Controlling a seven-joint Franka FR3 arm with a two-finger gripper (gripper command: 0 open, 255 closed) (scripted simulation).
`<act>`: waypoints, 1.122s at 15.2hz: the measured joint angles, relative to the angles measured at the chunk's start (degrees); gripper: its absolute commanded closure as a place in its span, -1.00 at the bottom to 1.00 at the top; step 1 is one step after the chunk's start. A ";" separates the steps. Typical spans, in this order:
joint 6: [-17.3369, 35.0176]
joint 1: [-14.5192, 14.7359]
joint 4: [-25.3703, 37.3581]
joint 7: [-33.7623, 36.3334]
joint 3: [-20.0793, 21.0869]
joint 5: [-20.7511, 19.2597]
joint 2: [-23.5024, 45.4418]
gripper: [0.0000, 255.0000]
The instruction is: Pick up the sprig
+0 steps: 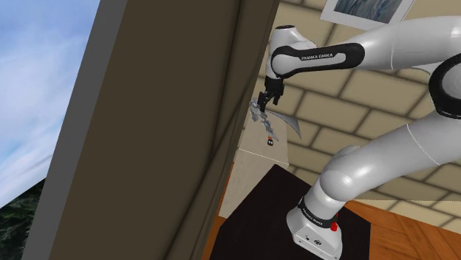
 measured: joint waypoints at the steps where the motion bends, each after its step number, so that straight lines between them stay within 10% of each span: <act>1: 1.68 -0.42 0.39 0.37 -0.32 -0.80 1.83 -1.00; 17: 23.83 -7.99 12.91 4.44 -7.38 -11.95 29.60 -1.00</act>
